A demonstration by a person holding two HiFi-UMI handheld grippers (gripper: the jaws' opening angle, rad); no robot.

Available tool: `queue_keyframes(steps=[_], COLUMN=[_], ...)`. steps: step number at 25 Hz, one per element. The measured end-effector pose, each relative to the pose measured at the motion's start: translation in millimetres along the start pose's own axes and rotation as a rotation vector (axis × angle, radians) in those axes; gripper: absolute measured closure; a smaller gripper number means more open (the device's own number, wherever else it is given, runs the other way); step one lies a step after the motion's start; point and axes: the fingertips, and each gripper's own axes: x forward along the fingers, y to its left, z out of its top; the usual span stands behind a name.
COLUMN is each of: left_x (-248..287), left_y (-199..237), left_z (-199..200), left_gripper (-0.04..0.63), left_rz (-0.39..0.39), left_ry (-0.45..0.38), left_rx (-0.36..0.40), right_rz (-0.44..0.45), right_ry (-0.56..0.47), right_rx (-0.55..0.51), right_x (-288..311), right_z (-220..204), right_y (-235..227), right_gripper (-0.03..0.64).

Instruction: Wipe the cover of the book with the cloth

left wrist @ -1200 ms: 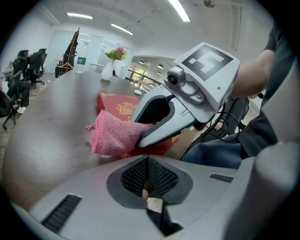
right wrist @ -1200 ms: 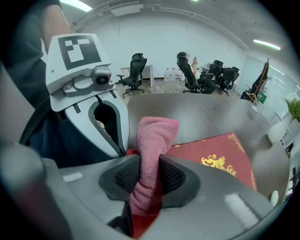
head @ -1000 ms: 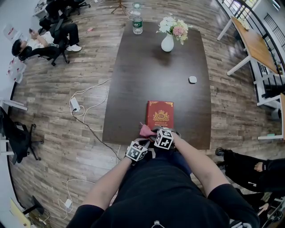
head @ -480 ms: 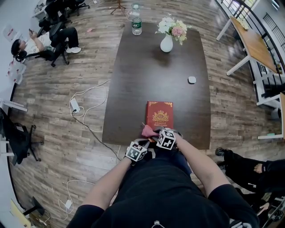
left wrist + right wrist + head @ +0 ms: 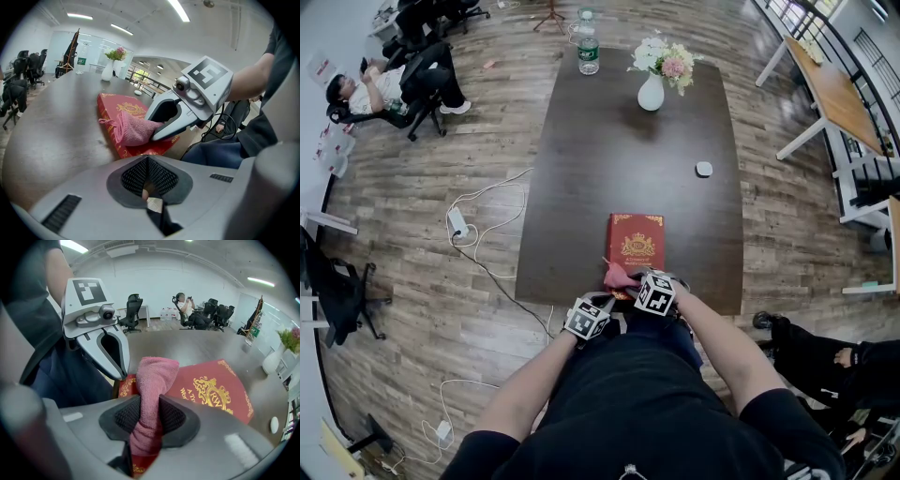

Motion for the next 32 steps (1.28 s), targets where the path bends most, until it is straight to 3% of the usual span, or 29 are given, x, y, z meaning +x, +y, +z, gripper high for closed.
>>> queue_keyframes(steps=[32], left_x=[1.6], left_y=[-0.6], left_z=[0.2], left_gripper=[0.600], left_rz=[0.013], left_ry=[-0.001], left_rx=[0.003], right_rz=[-0.031], right_ry=[0.011], right_rx=[0.029], right_x=[-22.3], right_z=[-36.6], right_y=[-7.7], right_gripper=[0.503])
